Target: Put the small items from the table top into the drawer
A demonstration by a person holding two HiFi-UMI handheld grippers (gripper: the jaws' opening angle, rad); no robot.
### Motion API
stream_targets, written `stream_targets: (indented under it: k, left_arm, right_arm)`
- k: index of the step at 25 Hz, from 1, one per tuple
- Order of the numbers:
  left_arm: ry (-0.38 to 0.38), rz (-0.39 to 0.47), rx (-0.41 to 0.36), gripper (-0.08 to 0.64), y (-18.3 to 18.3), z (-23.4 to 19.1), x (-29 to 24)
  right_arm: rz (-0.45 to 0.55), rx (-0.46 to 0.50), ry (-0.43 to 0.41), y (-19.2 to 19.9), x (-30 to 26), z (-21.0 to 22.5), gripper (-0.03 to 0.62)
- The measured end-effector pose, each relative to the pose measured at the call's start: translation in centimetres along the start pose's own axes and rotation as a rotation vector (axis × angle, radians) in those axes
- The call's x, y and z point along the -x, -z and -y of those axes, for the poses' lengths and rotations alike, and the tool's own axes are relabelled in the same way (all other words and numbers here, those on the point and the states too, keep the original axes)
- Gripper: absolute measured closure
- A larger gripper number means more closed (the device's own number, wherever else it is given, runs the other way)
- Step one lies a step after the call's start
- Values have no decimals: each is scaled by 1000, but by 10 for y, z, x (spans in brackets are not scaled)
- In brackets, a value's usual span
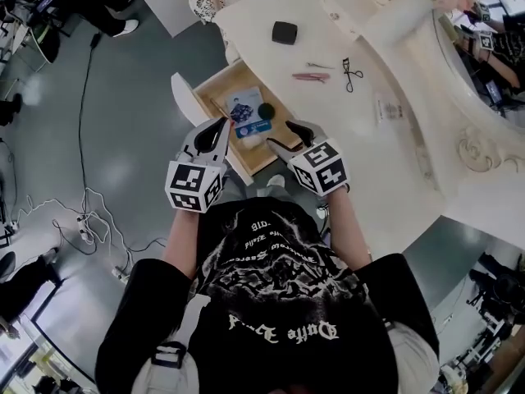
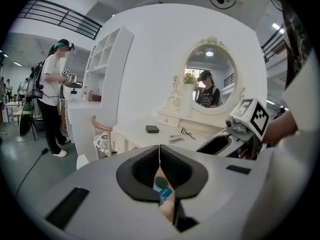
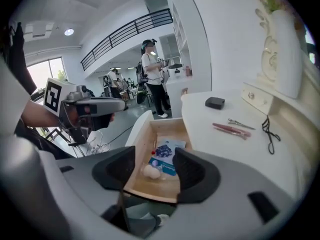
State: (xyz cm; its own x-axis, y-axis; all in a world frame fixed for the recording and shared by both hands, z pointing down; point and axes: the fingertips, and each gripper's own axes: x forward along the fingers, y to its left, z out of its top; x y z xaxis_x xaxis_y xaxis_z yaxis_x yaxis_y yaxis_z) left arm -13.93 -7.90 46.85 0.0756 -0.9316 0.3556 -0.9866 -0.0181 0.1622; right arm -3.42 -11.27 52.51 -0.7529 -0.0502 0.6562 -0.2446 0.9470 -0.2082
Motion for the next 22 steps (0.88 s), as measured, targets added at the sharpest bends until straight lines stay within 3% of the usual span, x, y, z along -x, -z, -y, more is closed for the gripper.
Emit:
stream_targets:
  k: [10, 19, 22]
  left_arm:
    - [58, 6, -40, 543, 0, 42, -6]
    - [110, 10, -64, 543, -1, 67, -14]
    - [124, 11, -66, 543, -1, 72, -17]
  right_arm:
    - [147, -61, 167, 2, 49, 22, 368]
    - [221, -79, 328, 11, 84, 43, 445]
    - [240, -84, 386, 14, 94, 49, 497]
